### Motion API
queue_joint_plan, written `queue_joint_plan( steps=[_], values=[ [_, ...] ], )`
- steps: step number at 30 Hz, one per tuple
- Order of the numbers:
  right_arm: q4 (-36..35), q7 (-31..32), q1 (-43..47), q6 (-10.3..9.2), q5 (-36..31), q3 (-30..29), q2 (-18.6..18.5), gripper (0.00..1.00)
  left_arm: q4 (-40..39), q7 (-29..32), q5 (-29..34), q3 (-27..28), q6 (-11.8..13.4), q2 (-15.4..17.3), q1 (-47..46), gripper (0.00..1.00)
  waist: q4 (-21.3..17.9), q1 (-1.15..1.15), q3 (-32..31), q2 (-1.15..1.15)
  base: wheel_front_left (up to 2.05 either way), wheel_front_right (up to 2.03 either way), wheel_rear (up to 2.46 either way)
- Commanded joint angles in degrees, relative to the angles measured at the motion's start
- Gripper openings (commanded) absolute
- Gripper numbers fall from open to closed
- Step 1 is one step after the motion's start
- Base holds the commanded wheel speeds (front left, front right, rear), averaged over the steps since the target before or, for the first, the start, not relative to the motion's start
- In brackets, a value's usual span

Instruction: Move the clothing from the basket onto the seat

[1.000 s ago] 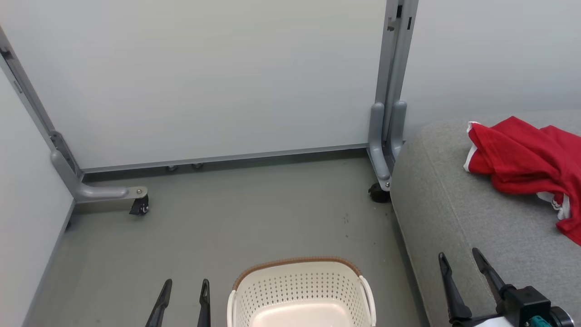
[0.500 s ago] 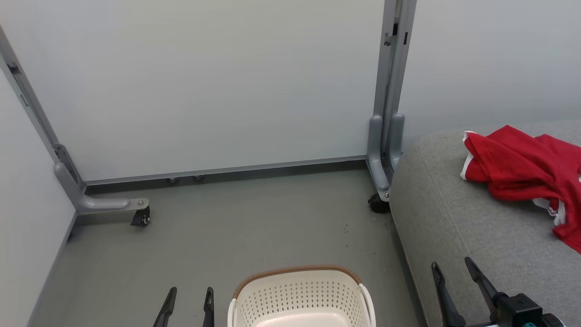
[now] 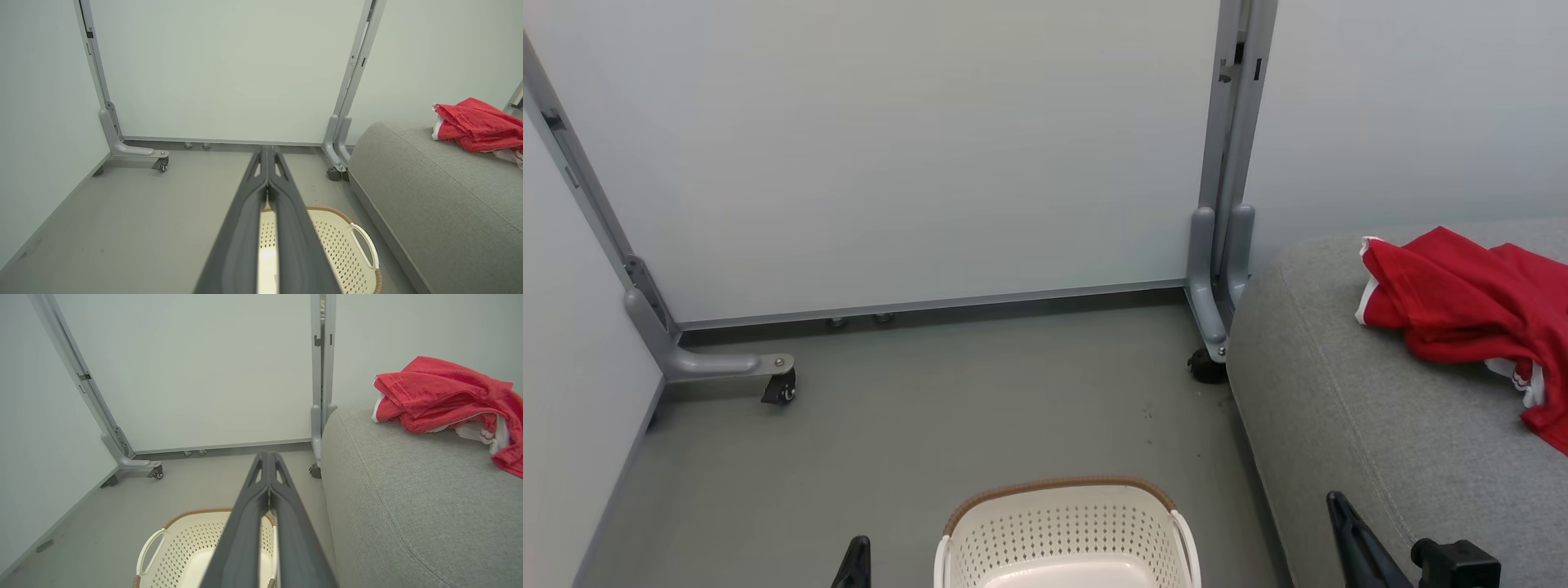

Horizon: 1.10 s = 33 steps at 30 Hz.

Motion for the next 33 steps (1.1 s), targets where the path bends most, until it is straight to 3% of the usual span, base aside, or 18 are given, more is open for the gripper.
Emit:
queue_joint_plan(
  steps=[1,33],
  values=[
    [-0.7,0.6,-1.9,0.00,2.9,-0.6,-0.2,0.00,-0.5,0.5,-3.0,0.6,-0.3,0.3,-1.8,0.00,0.0,0.00,0.2,0.00,0.00,0.00,0.00],
    [1.4,8.1,-8.8,-0.02,33.3,-4.2,0.6,0.00,2.9,7.3,-33.5,5.5,-2.4,1.2,-10.2,0.00,0.0,0.00,3.5,0.00,0.00,0.00,0.00]
  ],
)
